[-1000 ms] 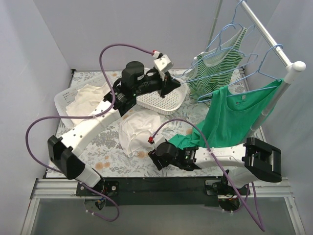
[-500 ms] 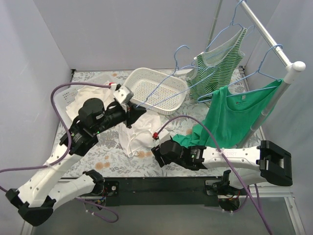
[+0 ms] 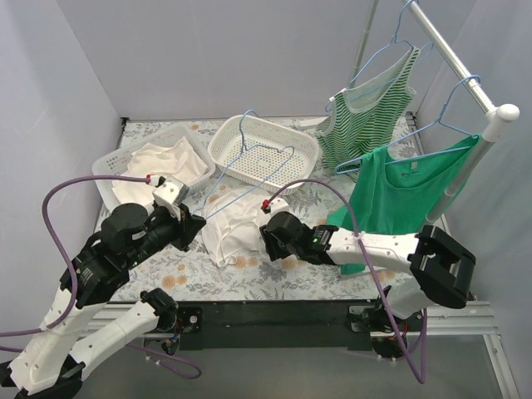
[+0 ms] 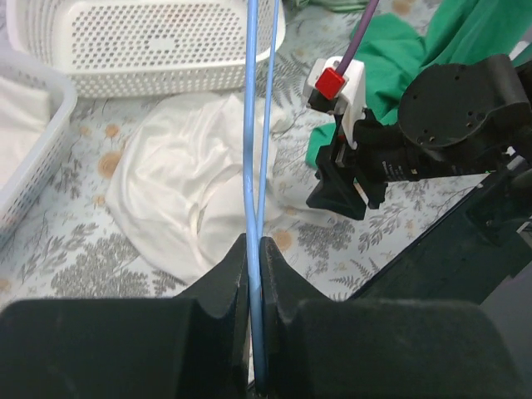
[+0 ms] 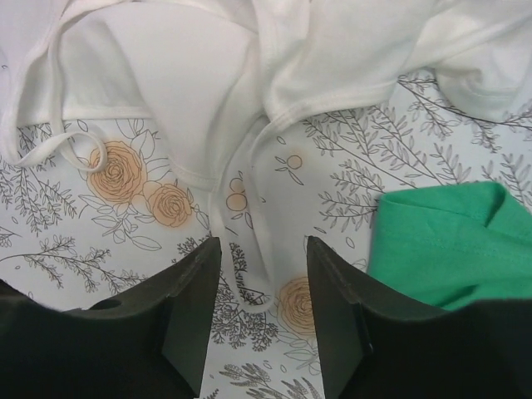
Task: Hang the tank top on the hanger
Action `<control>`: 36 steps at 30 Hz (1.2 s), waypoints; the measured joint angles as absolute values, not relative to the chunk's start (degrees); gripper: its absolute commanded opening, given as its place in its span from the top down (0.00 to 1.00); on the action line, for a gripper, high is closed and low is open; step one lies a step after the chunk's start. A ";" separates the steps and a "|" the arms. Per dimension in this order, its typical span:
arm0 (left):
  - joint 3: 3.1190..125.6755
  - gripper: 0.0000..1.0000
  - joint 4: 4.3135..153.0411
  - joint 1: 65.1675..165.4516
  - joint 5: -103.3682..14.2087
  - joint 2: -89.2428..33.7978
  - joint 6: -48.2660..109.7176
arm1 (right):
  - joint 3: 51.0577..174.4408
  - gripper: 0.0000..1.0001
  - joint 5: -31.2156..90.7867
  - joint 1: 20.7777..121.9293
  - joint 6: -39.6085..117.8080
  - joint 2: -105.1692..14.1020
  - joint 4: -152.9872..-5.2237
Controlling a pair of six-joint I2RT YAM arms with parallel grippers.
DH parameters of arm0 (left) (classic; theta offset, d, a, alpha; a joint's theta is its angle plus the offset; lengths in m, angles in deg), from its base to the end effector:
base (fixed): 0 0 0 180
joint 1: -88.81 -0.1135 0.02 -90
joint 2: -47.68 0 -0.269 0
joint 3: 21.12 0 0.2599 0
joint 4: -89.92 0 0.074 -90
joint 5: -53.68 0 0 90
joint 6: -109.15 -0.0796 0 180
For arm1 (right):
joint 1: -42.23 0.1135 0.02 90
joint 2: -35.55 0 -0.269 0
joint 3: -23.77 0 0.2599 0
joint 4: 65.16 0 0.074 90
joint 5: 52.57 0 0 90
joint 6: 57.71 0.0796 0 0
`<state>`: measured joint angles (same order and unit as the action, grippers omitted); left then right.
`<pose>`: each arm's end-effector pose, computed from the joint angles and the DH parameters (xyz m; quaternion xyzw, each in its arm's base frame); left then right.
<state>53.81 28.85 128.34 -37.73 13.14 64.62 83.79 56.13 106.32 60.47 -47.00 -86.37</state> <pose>0.1068 -0.0907 0.3802 -0.0356 0.8217 -0.3916 0.4124 0.1685 0.2885 0.1774 -0.2190 0.8829 0.1759 0.3763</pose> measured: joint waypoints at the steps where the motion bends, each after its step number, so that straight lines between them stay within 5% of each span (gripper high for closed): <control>1: 54.03 1.00 27.32 128.34 -36.92 13.23 64.86 | 84.53 0.49 55.54 106.30 60.56 -48.33 -86.41; 11: 63.93 1.00 16.81 128.34 -32.26 12.16 65.65 | 84.93 0.56 53.76 106.04 63.92 -55.69 -87.68; 17: 64.78 1.00 14.82 128.34 -30.71 12.48 65.17 | 84.36 0.72 53.70 106.06 66.41 -55.61 -86.98; 22: 64.78 1.00 13.96 128.36 -30.73 13.47 64.58 | 84.64 0.98 54.20 106.91 66.74 -55.78 -87.81; 36: 64.78 1.00 13.83 128.36 -32.11 18.41 63.66 | 103.22 0.99 63.91 98.21 60.19 -58.19 -99.53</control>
<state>64.78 13.83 128.36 -32.11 18.41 63.66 103.22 63.91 98.21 60.19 -58.19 -99.53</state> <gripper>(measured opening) 0.034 0.023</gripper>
